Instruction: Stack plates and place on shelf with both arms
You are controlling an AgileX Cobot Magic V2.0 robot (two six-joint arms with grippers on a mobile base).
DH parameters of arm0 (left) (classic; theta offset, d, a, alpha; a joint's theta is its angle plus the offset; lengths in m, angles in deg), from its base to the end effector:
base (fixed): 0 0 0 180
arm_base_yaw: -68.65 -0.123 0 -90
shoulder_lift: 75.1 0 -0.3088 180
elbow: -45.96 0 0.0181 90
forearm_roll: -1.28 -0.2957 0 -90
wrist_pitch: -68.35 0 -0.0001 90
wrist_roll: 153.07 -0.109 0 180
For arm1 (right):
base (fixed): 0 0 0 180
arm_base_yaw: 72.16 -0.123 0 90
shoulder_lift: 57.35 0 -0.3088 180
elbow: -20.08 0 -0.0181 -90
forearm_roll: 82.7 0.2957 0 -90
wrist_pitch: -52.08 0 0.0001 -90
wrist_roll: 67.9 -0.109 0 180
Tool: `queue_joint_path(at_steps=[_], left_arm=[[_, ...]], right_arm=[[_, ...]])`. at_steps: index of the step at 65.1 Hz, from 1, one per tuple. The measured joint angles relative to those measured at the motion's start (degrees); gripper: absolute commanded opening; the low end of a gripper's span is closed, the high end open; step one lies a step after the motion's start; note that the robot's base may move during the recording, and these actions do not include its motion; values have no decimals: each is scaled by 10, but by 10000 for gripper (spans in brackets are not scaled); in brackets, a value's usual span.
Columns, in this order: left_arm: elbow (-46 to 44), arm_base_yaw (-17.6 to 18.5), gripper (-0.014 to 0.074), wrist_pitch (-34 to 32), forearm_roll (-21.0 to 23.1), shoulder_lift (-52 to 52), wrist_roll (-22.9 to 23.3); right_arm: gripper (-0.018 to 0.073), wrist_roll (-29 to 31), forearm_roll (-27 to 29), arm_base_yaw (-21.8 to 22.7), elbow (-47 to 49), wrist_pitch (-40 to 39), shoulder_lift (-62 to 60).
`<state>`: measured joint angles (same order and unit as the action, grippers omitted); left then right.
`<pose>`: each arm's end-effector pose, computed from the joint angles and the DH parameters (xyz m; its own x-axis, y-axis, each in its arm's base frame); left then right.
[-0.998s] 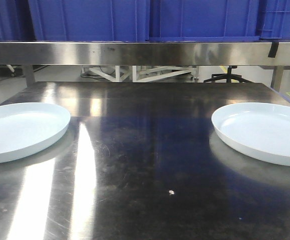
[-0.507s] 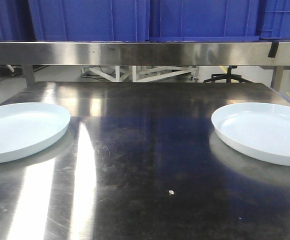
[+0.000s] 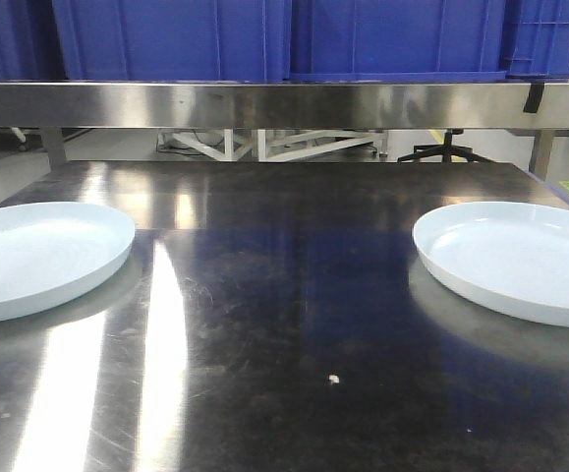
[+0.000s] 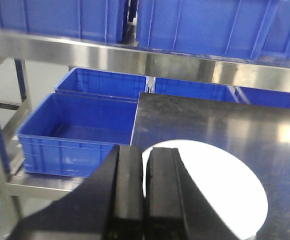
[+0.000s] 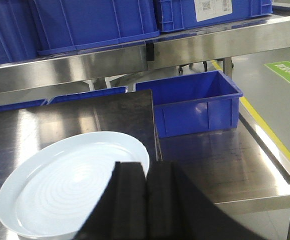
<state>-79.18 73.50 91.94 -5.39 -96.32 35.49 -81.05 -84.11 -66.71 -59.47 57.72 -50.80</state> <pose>0.1022 -0.0036 0.3054 -0.1664 -0.0286 -0.9856 0.0317 0.9989 -0.0344 0.0955 -0.0094 0.1930 -0.0097 0.2054 -0.9786 0.1015 0.9738 0.2034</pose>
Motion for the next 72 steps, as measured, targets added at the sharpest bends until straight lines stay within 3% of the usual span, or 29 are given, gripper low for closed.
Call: queue_joint_path(at_steps=[13,23,36,50,72], left_arm=[[-227,20,83,147,-44,-199,0],[-290,20,83,214,-33,-278,0],[-291,20,83,219,-13,-288,0],[-291,20,83,191,-38,-288,0],[-291,20,83,154,-40,-292,0]], right_arm=[[55,0,0,0,0,0,0],[55,0,0,0,0,0,0],[55,0,0,0,0,0,0],[55,0,0,0,0,0,0],[55,0,0,0,0,0,0]])
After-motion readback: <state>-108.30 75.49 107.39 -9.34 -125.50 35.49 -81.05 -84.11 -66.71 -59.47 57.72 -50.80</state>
